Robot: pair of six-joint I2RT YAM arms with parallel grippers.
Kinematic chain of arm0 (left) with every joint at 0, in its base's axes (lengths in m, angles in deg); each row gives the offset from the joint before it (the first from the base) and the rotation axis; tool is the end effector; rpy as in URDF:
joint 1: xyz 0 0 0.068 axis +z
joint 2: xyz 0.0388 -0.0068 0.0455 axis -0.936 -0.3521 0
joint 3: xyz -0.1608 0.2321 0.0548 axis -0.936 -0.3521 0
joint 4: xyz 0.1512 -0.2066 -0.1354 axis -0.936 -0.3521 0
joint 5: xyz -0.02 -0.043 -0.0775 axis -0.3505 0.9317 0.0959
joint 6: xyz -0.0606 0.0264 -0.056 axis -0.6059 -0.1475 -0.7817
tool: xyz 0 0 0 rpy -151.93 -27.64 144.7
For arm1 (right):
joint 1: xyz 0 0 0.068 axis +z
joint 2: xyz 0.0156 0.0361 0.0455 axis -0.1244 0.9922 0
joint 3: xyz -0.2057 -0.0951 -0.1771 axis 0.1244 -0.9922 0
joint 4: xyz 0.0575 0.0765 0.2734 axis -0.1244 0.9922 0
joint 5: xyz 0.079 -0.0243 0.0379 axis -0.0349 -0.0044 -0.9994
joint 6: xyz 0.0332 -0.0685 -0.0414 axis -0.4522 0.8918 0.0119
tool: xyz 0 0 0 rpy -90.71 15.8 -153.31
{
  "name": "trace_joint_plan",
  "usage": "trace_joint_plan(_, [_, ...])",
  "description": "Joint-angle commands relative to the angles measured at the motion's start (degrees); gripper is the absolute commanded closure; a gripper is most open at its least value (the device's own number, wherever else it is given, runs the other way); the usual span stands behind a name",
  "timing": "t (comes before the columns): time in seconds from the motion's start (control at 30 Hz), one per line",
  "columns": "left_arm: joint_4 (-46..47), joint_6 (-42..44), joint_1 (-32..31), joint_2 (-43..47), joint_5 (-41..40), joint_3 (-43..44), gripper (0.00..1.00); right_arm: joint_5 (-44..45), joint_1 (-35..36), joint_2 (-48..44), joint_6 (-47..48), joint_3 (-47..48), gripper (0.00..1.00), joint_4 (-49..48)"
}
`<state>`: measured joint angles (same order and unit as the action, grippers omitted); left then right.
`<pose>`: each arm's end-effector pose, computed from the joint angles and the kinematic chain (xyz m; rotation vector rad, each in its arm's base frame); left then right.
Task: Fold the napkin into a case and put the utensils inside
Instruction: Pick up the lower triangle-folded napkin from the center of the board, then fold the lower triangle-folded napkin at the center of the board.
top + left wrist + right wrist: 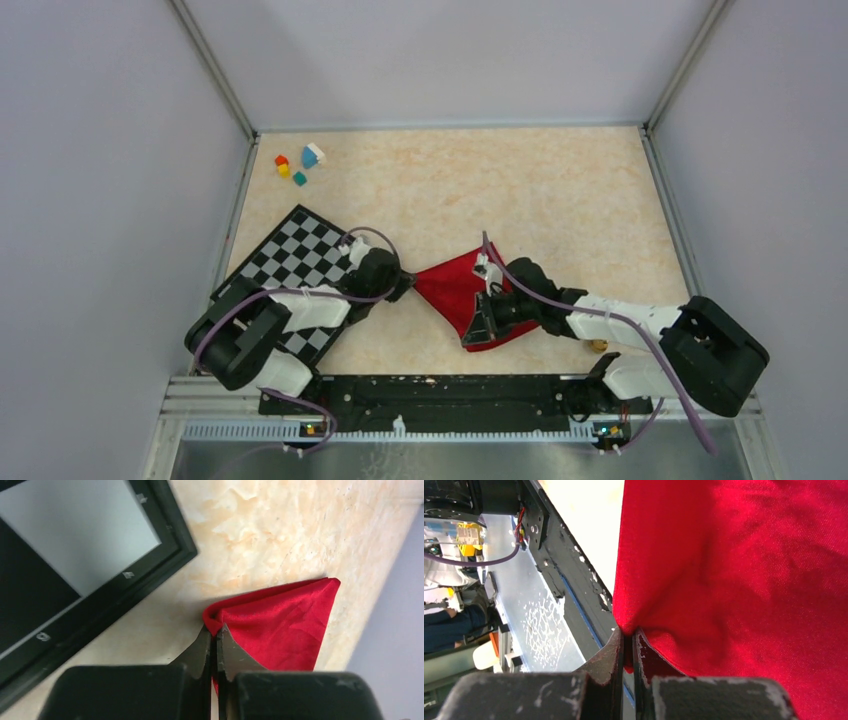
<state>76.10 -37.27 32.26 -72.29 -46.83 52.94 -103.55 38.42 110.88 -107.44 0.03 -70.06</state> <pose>0.2409 -0.1680 0.0879 -0.8879 2.2267 -0.8632 0.1552 0.2183 0.1251 -0.5663 2.5213 1.3087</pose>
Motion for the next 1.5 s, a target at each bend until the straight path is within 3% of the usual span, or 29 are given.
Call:
trace_joint_plan(0.0, [-18.0, 5.8, -2.1, 3.1, -9.7, 9.3, 1.00, -2.8, -0.5, 1.0, -1.4, -2.5, 1.00, -5.9])
trace_joint_plan(0.13, [-43.8, -1.5, -5.2, -1.8, -16.1, 23.7, 1.00, -4.5, -0.5, 1.7, -3.7, -4.0, 1.00, -7.7])
trace_joint_plan(0.3, [-74.1, -11.0, -9.1, -15.5, -20.3, 44.4, 1.00, -6.8, -2.8, 0.4, -8.8, -7.1, 1.00, -9.3])
trace_joint_plan(0.57, [-102.4, -18.3, -10.4, -35.8, -23.0, 75.4, 1.00, -9.5, -9.3, 0.4, -6.4, -11.0, 1.00, -7.0])
trace_joint_plan(0.83, [-96.4, -12.2, -10.1, -30.2, -24.2, 70.1, 1.00, -10.9, -9.3, 0.2, -4.7, -10.2, 1.00, -8.1])
trace_joint_plan(1.13, [-96.1, -7.4, -7.4, -17.9, -25.5, 59.3, 1.00, -9.7, 0.8, 8.7, -13.8, -7.3, 1.00, -24.0])
trace_joint_plan(1.23, [-102.2, -10.5, -7.3, -20.3, -25.9, 61.8, 1.00, -10.5, 0.9, 10.8, -15.0, -7.4, 1.00, -26.7])
trace_joint_plan(1.47, [-99.7, -7.9, -7.3, -29.8, -24.3, 69.5, 1.00, -11.7, -0.9, 13.0, -14.2, -7.8, 1.00, -26.2])
